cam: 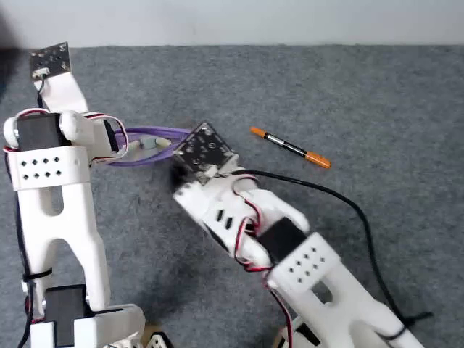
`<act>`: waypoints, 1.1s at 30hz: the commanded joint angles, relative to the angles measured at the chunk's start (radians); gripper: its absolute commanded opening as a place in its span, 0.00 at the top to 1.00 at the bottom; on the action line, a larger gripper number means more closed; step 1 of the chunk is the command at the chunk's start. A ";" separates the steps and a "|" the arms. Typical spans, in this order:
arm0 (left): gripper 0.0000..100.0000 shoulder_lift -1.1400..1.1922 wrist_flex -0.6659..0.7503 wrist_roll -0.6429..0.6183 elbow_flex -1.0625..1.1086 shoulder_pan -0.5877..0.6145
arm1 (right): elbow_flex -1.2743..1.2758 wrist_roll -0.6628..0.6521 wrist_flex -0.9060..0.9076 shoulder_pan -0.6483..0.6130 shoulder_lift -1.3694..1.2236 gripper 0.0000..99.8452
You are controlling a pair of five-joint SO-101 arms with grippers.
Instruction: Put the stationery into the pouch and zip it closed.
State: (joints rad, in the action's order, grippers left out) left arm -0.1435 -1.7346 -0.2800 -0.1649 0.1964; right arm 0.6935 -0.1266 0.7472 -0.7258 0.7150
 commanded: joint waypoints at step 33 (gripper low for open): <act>0.99 -0.017 -0.020 -0.011 -0.054 0.061 | -0.061 -0.015 0.196 0.213 -0.696 0.92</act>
State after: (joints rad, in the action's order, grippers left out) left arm -0.1435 -1.7346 -0.2800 -0.1649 0.2746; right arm 0.6782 -0.1266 0.9697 -0.5340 0.0153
